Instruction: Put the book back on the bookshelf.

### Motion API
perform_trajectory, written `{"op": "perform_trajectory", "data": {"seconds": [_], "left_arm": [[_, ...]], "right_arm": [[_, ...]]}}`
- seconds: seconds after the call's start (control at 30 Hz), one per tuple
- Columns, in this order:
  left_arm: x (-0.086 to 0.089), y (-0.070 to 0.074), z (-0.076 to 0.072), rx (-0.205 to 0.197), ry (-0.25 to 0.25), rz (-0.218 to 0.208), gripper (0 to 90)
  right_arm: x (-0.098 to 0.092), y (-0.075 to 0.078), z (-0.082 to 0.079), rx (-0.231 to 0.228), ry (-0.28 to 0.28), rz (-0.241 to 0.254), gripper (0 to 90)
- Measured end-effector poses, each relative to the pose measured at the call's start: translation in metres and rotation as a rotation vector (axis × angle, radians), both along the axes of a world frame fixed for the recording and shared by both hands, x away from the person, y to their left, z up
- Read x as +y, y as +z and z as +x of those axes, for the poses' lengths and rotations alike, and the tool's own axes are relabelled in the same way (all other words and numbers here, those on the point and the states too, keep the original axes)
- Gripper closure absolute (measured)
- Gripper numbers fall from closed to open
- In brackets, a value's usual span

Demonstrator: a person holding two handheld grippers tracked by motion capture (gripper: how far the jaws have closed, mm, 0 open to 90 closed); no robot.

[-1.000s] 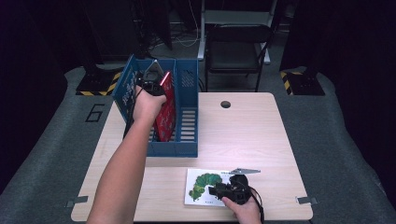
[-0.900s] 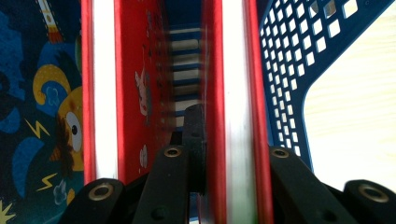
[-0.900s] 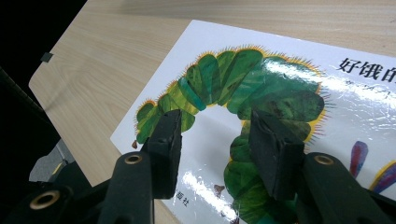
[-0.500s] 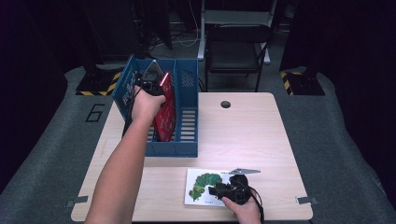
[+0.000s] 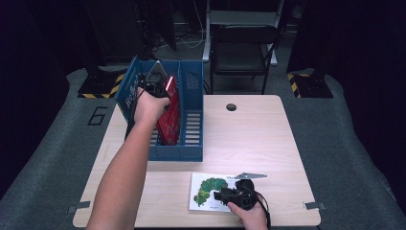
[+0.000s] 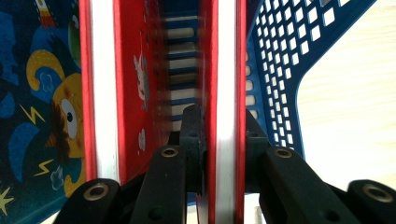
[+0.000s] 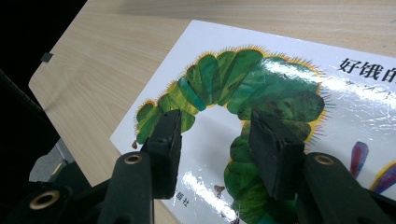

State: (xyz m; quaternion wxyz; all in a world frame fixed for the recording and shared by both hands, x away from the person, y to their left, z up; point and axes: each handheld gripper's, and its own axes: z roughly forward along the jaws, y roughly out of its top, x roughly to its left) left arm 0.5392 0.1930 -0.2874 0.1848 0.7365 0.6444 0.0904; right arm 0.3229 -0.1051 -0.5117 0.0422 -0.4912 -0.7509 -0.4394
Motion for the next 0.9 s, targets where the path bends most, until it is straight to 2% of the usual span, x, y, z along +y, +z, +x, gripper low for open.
{"op": "perform_trajectory", "data": {"seconds": [0.43, 0.5, 0.53, 0.9], "left_arm": [[-0.004, 0.0069, -0.0019, 0.014, -0.011, -0.002, 76.1], [-0.0045, 0.0068, -0.0017, 0.01, -0.011, 0.014, 78.0], [-0.0036, 0.0072, -0.001, 0.014, -0.004, 0.03, 78.7], [-0.0015, 0.0087, 0.0033, -0.008, 0.031, 0.014, 79.5]], "right_arm": [[0.0001, -0.0001, 0.0002, -0.001, 0.001, 0.0, 54.0], [0.0001, -0.0001, 0.0002, -0.004, 0.003, -0.001, 54.0], [0.0002, 0.0001, -0.0001, 0.001, 0.0, 0.0, 54.0], [-0.0002, -0.0001, -0.0001, -0.002, 0.001, -0.001, 54.0]]}}
